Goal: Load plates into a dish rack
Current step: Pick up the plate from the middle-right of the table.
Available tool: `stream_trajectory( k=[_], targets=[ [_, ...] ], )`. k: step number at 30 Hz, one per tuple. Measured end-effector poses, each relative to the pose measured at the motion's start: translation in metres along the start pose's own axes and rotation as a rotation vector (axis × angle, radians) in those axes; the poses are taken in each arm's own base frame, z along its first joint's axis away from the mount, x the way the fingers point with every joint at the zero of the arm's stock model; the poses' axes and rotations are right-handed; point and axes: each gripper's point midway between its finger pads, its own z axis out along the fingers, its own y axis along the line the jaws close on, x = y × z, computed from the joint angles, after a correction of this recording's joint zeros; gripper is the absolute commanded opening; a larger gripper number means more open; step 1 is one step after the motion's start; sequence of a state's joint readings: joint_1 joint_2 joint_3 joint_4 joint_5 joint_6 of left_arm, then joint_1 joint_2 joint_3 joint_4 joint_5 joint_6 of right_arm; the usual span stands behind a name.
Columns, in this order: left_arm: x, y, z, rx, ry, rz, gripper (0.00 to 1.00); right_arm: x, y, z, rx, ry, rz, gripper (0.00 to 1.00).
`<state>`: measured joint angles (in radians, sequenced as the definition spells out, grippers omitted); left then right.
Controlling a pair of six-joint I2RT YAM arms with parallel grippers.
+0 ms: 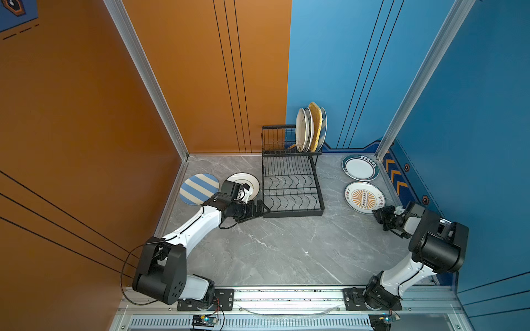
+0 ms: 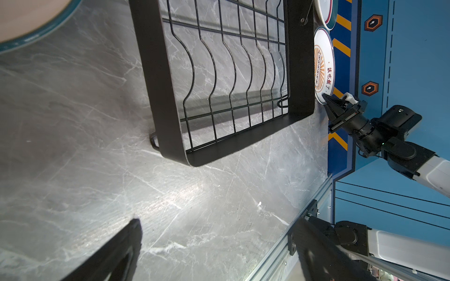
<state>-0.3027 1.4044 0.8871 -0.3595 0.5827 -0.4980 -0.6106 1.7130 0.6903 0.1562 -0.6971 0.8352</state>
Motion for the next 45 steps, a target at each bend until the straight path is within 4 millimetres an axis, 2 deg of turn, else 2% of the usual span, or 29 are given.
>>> stream_trajectory(
  k=[9,15,18,24,29,37,38,45],
  targets=[
    [0.003,-0.004,0.000,0.007,0.002,0.013,0.98,0.020,0.006,-0.021,0.019,0.031,0.021,0.00],
    [0.006,-0.008,0.001,0.015,0.012,0.026,0.98,0.035,0.031,-0.039,-0.030,0.044,-0.023,0.00],
    [0.007,-0.013,0.003,0.033,0.025,0.037,0.98,0.050,0.049,-0.045,-0.063,0.067,-0.069,0.00],
    [0.002,-0.028,0.007,0.092,0.049,0.062,0.98,0.101,0.087,-0.053,-0.128,0.155,-0.203,0.00],
    [-0.005,-0.045,0.008,0.166,0.050,0.090,1.00,0.160,0.112,-0.055,-0.156,0.281,-0.331,0.00],
    [-0.024,-0.072,0.007,0.294,0.004,0.128,0.88,0.232,0.145,-0.053,-0.193,0.422,-0.489,0.00],
    [-0.025,-0.074,0.007,0.306,0.002,0.127,0.82,0.239,0.147,-0.052,-0.195,0.438,-0.499,0.00],
    [-0.036,-0.086,0.006,0.362,-0.029,0.132,0.72,0.282,0.158,-0.039,-0.195,0.551,-0.551,0.00]
  ],
)
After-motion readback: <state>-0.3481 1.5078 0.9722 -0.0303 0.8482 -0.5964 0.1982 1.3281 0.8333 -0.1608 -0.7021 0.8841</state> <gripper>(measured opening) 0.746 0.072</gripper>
